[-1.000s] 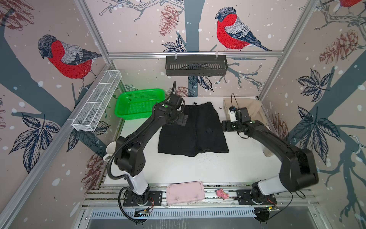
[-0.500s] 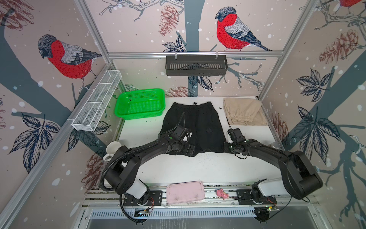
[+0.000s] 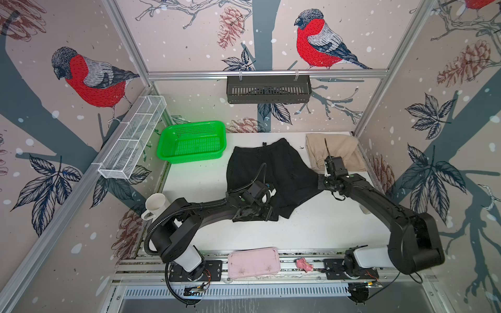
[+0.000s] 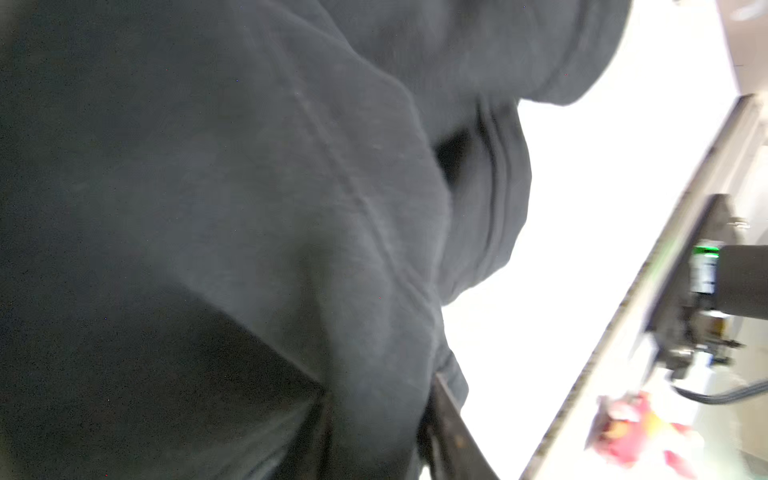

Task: Fold and stack the shorts

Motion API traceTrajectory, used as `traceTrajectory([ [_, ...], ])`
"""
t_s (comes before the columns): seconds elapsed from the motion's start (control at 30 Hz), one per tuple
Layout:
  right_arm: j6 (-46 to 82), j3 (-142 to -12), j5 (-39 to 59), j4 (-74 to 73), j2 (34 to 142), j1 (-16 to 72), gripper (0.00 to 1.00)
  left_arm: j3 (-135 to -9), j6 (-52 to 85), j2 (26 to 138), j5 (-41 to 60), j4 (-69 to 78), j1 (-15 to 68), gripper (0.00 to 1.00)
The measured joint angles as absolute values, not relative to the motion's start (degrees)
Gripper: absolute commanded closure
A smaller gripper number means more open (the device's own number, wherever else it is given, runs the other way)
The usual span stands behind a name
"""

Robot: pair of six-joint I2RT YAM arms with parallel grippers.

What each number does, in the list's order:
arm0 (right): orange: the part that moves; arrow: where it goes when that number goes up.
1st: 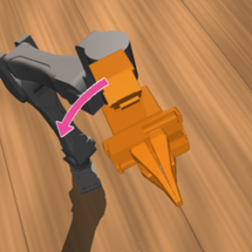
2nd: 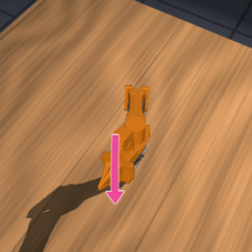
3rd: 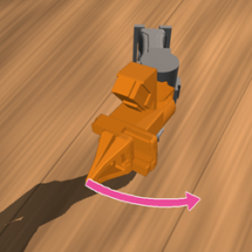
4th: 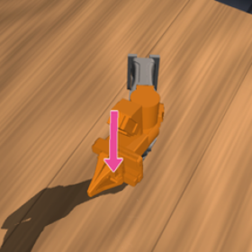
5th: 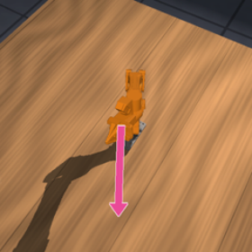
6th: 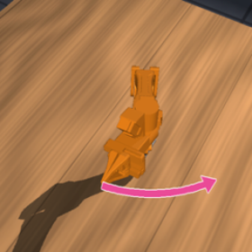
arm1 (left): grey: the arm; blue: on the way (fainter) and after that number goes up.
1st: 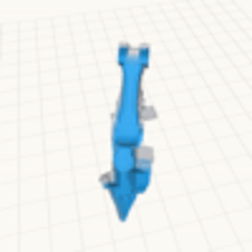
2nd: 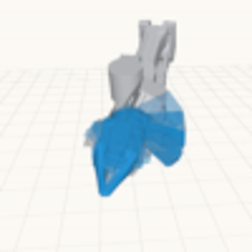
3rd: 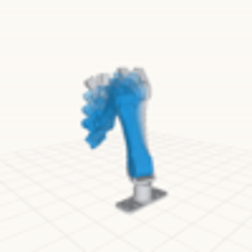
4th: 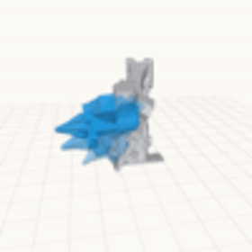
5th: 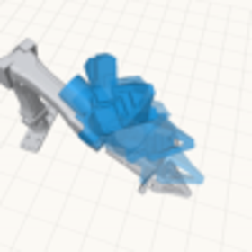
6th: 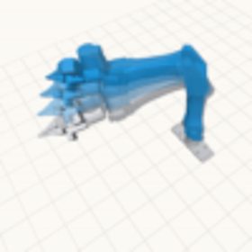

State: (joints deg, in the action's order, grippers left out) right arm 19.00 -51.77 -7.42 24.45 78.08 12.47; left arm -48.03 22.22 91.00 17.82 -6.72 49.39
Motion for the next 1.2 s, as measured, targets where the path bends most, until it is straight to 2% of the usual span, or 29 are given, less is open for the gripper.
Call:
traceTrajectory([
  [0.1,17.3,-53.1,-8.4,25.7,76.9,8.8,0.98,-52.0,25.5,92.1,17.1,-8.6,50.2,0.04],
  [0.2,15.6,-55.5,-8.6,26.5,78.3,6.2,0.98,-59.4,26.9,92.1,14.0,-13.6,50.2,0.03],
  [0.27,14.5,-58.5,-8.6,26.6,80.7,5.1,0.89,-65.8,26.2,91.7,11.3,-17.1,50.2,0.03],
  [0.33,13.3,-61.5,-8.6,26.5,82.9,4.6,0.87,-72.0,24.3,91.3,5.5,-19.5,50.0,0.03],
  [0.37,13.3,-62.8,-8.6,26.4,83.7,4.4,0.81,-74.3,22.4,91.3,1.7,-19.9,49.6,0.03],
  [0.4,13.2,-63.8,-8.6,26.4,84.2,4.4,0.7,-76.1,20.6,91.6,-1.5,-20.4,48.9,0.03],
  [0.43,13.1,-64.5,-8.6,26.3,84.4,4.3,0.54,-77.8,18.4,92.3,-5.0,-20.3,47.7,0.03],
  [0.5,13.1,-65.2,-8.5,26.2,84.4,4.3,0.35,-80.8,13.7,94.8,-10.1,-20.2,44.0,0.03],
  [0.63,12.9,-64.6,-7.5,26.3,82.7,4.3,0.3,-86.7,5.8,102.8,-12.8,-19.1,34.7,0.03],
  [0.73,13.3,-62.7,-5.7,25.7,79.3,4.6,0.27,-89.2,0.3,108.9,-11.6,-17.9,30.8,0.03],
  [0.9,13.9,-56.4,0.9,21.7,74.2,10.5,0.24,-98.1,-5.3,121.0,-6.1,-18.0,27.7,0.03],
  [1.07,15.9,-52.1,4.2,17.5,73.5,18.2,0.23,-110.8,-7.0,132.0,-3.2,-21.3,26.7,0.03],
  [1.2,18.2,-48.1,4.6,14.9,74.7,20.3,0.22,-119.4,-6.0,138.6,-5.0,-24.7,26.5,0.03],
])
